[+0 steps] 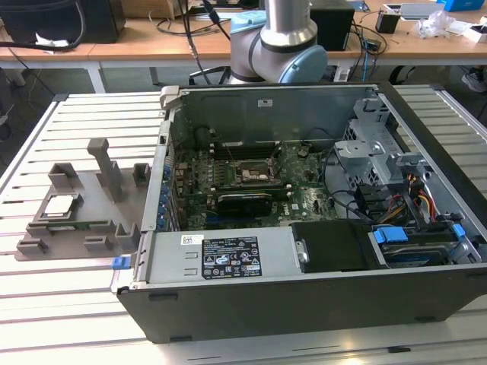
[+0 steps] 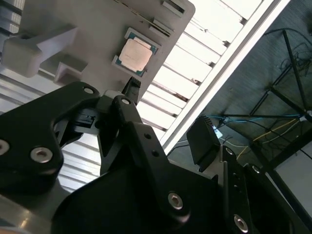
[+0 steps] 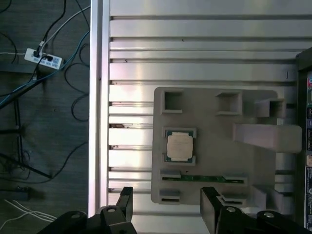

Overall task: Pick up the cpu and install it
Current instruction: 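Pick up the cpu and move it towards the insertion slot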

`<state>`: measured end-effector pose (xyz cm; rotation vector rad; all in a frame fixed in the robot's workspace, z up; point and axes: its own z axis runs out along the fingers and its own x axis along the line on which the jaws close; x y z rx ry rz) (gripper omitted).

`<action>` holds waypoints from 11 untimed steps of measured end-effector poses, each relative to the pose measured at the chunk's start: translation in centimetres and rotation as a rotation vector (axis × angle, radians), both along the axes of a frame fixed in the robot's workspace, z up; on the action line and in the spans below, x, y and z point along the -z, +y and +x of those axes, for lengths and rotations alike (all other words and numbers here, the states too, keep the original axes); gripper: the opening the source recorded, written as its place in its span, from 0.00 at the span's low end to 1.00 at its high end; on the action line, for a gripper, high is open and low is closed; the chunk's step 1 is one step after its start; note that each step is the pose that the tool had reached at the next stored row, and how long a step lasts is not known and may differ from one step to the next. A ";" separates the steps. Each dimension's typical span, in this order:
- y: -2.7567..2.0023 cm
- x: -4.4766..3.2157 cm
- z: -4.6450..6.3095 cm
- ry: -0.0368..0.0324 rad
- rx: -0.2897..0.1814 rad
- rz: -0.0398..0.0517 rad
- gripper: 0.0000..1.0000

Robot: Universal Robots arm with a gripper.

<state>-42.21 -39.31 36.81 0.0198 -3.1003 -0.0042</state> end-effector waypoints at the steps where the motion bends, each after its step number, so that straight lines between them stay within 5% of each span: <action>1: 0.04 0.17 0.1 0.0001 0.000 -0.0007 0.66; 11: 0.05 1.22 0.2 0.0003 0.000 -0.0013 0.66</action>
